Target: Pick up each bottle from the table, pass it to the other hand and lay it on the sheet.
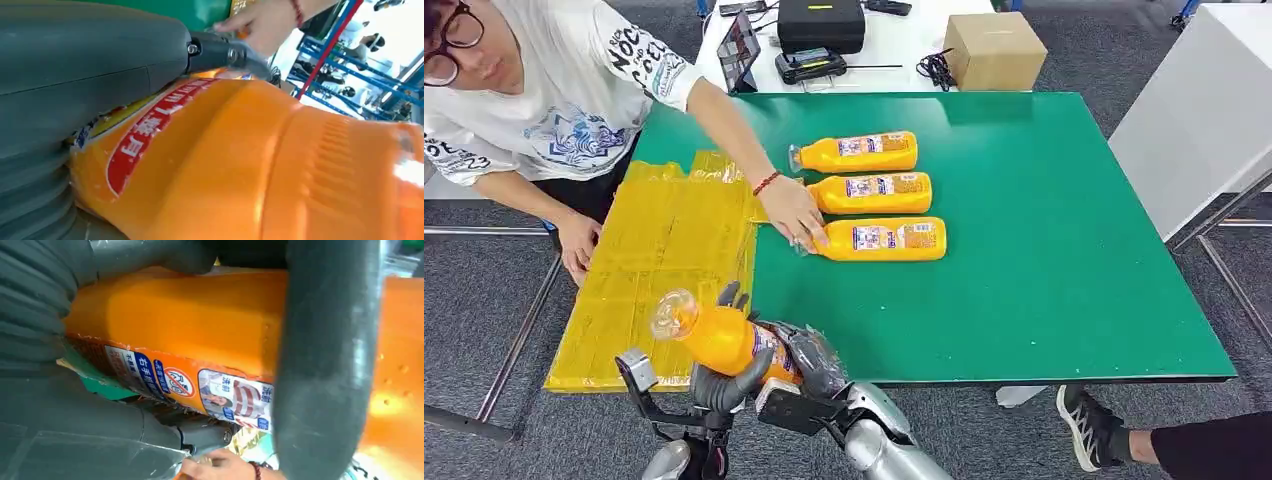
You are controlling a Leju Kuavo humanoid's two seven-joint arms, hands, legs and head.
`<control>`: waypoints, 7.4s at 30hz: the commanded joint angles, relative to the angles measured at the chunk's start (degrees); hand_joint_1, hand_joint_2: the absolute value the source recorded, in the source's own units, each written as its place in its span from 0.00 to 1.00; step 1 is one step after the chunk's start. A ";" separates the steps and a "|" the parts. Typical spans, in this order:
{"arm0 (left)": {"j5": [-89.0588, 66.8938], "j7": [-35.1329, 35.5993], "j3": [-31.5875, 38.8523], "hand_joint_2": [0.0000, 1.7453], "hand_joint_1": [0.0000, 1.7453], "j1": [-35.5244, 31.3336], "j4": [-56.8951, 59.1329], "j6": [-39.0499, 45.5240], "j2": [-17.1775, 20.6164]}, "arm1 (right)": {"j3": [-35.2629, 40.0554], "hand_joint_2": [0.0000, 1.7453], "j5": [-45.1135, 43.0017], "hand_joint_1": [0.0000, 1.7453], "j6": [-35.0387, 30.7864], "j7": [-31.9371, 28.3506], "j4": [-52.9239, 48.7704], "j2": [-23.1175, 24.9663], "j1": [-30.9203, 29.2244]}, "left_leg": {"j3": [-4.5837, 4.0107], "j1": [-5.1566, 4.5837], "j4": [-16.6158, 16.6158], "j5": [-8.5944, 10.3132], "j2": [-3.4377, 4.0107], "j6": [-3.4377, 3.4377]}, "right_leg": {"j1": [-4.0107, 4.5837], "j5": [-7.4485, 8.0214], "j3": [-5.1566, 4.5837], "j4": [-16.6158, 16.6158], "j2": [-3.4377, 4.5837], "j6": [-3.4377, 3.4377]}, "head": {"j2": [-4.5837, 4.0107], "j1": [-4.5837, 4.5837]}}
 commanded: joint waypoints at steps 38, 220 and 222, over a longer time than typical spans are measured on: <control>-2.02 -3.21 -1.36 1.00 1.00 -5.03 -8.73 3.85 -0.47 | -4.06 0.00 -5.87 0.00 -13.87 -1.00 -25.70 -2.05 10.10 | 0.26 0.11 -0.02 -0.12 0.02 -0.11 | 0.12 -0.10 0.35 -0.05 -0.01 -0.15 | 0.00 0.02; -28.42 -10.74 13.17 1.00 0.00 -13.73 12.79 20.11 3.22 | -18.96 1.00 15.48 0.00 -2.99 20.13 -18.50 -18.22 -0.06 | 0.22 0.07 -0.03 -0.01 0.01 -0.14 | 0.09 -0.03 0.33 -0.04 0.02 -0.12 | 0.00 0.00; -28.73 -10.64 12.91 1.00 0.00 -14.30 13.73 20.09 3.08 | -18.46 1.00 13.74 0.00 -0.86 19.26 -15.12 -17.84 -2.02 | 0.24 0.06 -0.03 -0.01 0.03 -0.14 | 0.08 -0.02 0.35 -0.04 0.03 -0.13 | 0.00 0.00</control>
